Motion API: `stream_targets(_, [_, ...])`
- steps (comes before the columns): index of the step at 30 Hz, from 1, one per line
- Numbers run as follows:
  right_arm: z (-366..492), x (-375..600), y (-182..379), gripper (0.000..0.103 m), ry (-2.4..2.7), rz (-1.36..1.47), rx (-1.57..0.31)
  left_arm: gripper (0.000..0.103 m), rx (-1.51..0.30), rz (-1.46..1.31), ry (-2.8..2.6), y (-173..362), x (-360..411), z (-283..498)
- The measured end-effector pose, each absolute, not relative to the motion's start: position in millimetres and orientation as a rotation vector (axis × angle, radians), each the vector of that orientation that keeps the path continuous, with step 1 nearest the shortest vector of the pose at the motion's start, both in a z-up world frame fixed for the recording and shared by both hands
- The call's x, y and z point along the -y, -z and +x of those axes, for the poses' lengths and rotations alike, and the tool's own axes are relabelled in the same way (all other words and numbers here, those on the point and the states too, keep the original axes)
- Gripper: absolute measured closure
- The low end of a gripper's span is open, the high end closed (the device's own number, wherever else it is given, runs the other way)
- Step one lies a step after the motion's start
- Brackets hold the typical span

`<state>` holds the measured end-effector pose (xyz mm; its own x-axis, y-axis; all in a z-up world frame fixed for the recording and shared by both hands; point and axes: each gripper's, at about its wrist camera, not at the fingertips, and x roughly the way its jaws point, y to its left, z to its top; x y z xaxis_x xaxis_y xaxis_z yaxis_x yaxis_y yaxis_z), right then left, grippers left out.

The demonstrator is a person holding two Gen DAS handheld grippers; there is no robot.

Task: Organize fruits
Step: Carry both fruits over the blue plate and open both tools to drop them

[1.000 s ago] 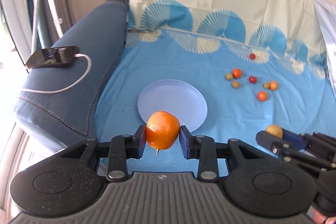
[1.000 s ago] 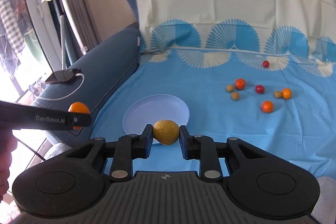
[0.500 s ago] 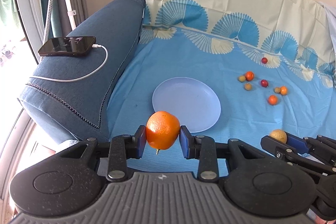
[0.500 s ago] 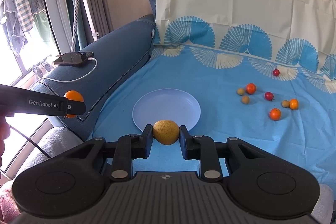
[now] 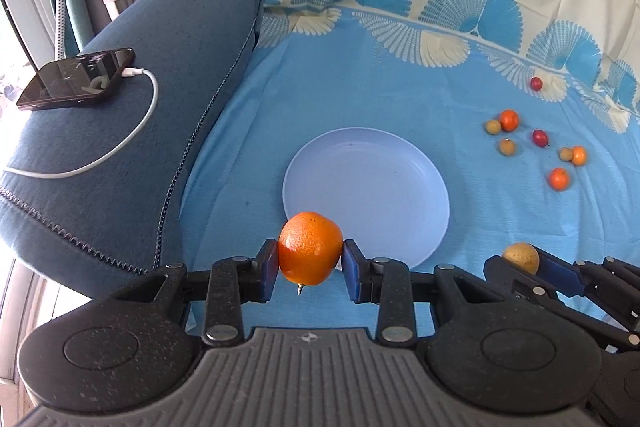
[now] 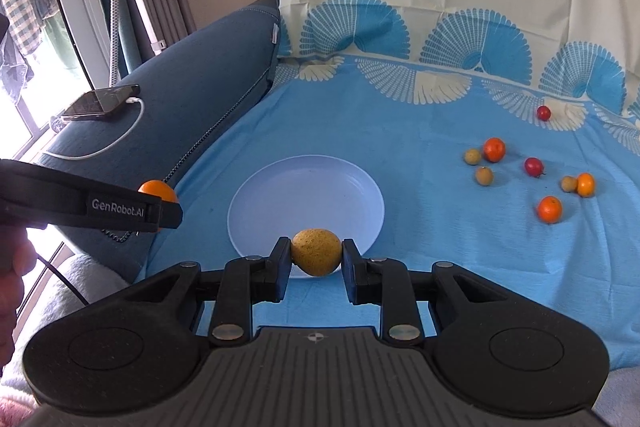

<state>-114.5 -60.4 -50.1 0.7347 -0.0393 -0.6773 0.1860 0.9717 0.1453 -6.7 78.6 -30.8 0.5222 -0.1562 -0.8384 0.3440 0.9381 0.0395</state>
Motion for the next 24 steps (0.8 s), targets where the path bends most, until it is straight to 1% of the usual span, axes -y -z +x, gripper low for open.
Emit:
stream_targets(12, [-41, 80, 96, 0.075, 0.141, 0.184, -0.825, 0.065, -1.048, 0.247, 0.307, 77, -48, 51])
stream_targets(24, [-3, 83, 132, 0.075, 0.128, 0.164, -0.903, 0.065, -1.109, 0.301, 0.293, 114, -35, 82])
